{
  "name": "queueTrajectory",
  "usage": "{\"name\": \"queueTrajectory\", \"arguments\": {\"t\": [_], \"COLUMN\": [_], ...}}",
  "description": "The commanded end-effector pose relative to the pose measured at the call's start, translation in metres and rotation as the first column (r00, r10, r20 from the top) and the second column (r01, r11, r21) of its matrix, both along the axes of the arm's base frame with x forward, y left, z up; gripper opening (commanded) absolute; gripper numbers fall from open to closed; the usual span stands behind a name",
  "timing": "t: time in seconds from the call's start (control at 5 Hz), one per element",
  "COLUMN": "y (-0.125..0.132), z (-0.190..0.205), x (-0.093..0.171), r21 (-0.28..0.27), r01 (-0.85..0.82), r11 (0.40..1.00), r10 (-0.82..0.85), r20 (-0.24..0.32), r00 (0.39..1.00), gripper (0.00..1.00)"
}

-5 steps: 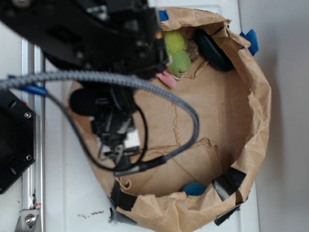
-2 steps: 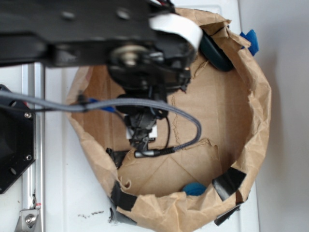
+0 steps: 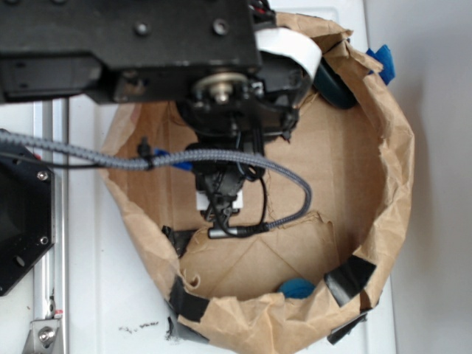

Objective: Grab the green animal.

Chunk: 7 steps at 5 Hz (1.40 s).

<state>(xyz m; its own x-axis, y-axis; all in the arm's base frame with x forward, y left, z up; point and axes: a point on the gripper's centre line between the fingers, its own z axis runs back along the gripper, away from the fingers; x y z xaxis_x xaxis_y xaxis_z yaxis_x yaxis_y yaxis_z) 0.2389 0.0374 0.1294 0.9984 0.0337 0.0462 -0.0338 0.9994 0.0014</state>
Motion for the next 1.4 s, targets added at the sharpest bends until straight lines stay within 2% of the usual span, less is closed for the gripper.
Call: {"name": "queueTrajectory", "arguments": {"t": [0.0, 0.2, 0.4, 0.8, 1.0, 1.2], "y": [0.010, 0.017, 0.016, 0.016, 0.018, 0.049], "z": [-0.004, -0.019, -0.026, -0.026, -0.033, -0.042], "x": [0.014, 0.025, 0.032, 0.032, 0.043, 0.085], "r21": [0.010, 0.059, 0.106, 0.106, 0.088, -0.043], "r01": [-0.053, 0.026, 0.273, 0.273, 0.503, 0.700], "r11": [0.999, 0.998, 0.956, 0.956, 0.860, 0.713], "r10": [0.052, -0.031, -0.281, -0.281, -0.508, -0.696], "r20": [0.070, 0.085, 0.064, 0.064, 0.054, 0.077], "r00": [0.996, 0.996, 0.958, 0.958, 0.860, 0.714], "gripper": [1.00, 1.00, 1.00, 1.00, 1.00, 1.00]}}
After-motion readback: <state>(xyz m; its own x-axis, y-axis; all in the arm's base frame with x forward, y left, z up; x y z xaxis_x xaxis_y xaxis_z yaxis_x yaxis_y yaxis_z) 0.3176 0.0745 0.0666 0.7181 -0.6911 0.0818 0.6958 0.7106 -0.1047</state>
